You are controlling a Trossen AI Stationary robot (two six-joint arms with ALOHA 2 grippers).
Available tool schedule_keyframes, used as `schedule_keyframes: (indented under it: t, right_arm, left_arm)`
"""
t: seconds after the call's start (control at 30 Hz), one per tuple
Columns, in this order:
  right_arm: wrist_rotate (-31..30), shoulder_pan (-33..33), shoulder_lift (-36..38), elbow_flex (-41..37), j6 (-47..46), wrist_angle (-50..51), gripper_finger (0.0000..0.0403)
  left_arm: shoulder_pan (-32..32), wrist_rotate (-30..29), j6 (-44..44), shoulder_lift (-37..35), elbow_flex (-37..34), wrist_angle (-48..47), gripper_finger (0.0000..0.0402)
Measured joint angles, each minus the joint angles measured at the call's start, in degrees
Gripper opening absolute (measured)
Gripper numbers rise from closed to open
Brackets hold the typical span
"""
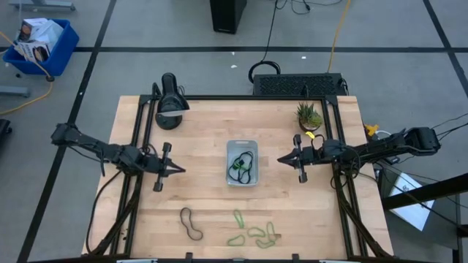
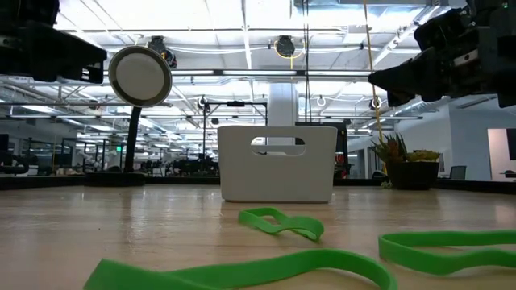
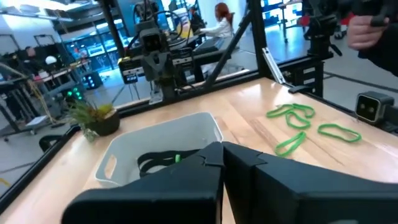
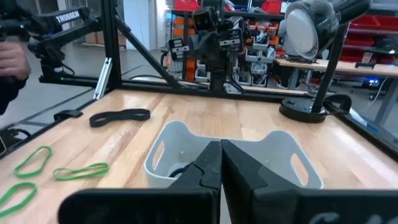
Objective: Pick and place rubber bands into bin
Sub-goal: Put the green rubber band into the gray bin
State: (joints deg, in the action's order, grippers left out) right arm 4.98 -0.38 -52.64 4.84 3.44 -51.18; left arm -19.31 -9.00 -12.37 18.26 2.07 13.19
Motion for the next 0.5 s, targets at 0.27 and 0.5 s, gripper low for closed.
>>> schedule_keyframes:
  t: [0.27,0.5]
  right_arm:
    - [-0.4,2.5,-0.1,2.3,2.3,-1.7,0.0000]
    - [-9.4,12.1,-4.3,14.9,4.4,16.2,0.0000]
  left_arm:
    - [0.0,-0.2,0.8,0.1,0.0,0.1,0.0026]
    - [0.0,-0.2,0.9,0.1,0.0,0.4,0.0011]
